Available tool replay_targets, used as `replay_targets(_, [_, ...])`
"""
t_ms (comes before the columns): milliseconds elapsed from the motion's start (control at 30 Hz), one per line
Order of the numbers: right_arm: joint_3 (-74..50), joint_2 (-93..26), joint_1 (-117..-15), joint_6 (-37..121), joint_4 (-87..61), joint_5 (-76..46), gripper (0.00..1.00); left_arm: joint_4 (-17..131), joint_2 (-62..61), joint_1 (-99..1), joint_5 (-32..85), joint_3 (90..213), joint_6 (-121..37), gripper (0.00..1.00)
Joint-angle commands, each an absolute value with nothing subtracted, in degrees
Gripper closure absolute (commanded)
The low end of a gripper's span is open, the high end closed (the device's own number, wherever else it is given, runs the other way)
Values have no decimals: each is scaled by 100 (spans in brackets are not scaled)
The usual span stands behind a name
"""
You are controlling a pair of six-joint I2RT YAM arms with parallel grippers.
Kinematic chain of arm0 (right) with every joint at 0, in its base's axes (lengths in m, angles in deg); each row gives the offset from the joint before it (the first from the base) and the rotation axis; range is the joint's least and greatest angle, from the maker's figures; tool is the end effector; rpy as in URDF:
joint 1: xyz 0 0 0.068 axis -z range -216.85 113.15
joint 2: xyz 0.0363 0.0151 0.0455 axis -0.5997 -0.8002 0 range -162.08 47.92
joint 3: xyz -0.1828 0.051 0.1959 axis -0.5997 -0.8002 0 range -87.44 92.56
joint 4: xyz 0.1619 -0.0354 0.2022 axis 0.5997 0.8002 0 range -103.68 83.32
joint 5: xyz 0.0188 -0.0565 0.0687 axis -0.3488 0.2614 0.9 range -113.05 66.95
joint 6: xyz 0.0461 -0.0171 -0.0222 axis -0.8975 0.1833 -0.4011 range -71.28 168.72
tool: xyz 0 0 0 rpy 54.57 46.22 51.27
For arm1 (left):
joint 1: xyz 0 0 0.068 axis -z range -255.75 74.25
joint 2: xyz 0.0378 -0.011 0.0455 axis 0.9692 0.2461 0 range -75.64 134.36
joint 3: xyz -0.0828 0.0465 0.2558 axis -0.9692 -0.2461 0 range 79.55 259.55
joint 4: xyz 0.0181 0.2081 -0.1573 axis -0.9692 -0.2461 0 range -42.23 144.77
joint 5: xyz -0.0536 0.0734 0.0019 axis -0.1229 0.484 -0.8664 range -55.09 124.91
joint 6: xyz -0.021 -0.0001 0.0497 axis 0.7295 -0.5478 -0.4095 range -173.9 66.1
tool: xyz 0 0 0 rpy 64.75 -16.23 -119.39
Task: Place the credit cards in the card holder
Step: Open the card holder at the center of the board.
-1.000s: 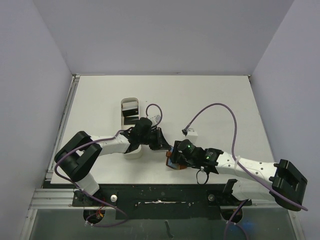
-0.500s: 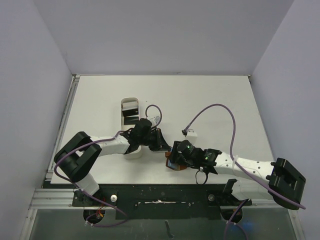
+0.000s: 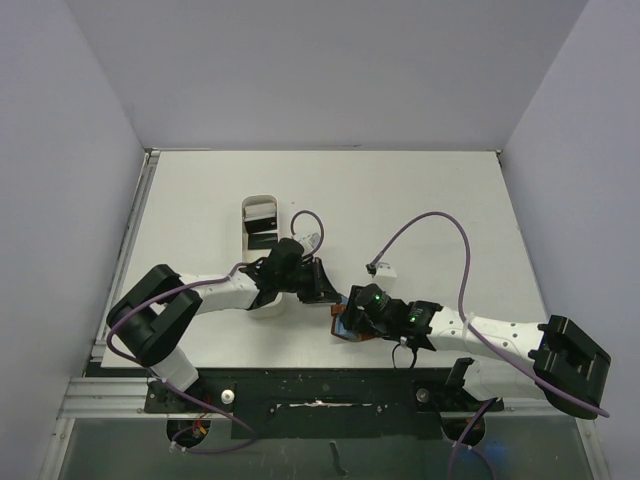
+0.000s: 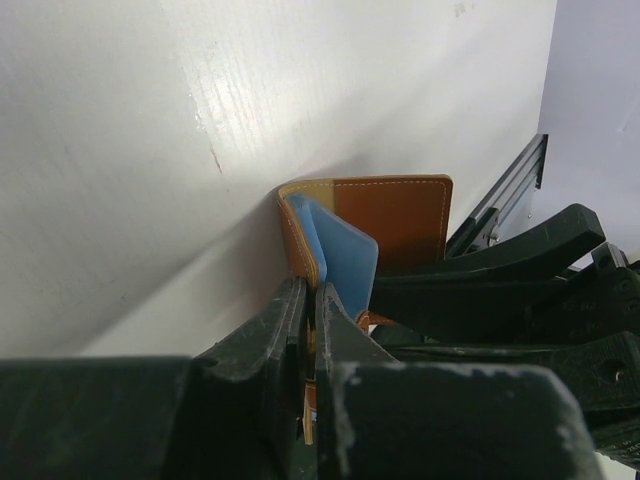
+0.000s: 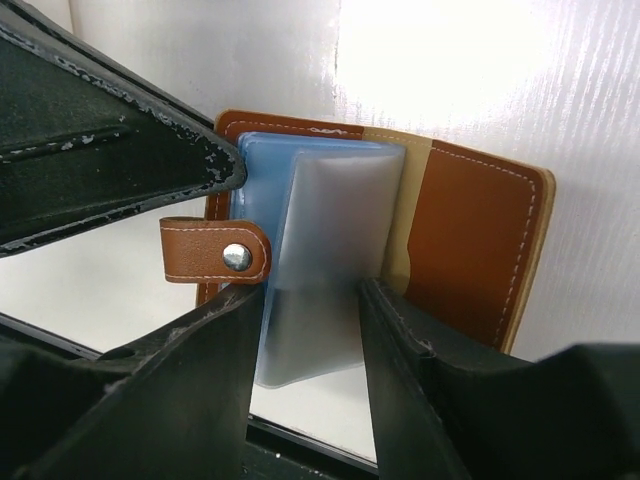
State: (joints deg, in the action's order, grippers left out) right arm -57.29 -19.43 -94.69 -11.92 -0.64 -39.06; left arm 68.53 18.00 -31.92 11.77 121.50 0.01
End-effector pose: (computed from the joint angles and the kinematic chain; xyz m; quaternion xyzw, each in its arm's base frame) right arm 0.1250 0.1801 0.1736 0.0701 0.9298 0.2224 0.2847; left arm 0.2211 -0.2317 0.1563 0.0104 0.8846 -0.4424 0.1471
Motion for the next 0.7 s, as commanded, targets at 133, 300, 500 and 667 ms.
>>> replay_targets(133, [-5756,-1926,-9518,-1373,218,-4430,59,7110,1483,-3163,1207,12209,10,100])
replay_targets(300, [-5747,-1854,-9521,-1446,512,-4624,60,7076,1505,-3163,1191,12228,-28,96])
replay_targets(500, [-5832,-1810,-9514,-1479,502,-4652,60,7093,1515,-3155,1180,12213,-46,81])
replay_targets(667, [-5853,-1846,-9520,-1479,443,-4657,61,7119,1638,-3146,1146,12234,-120,75])
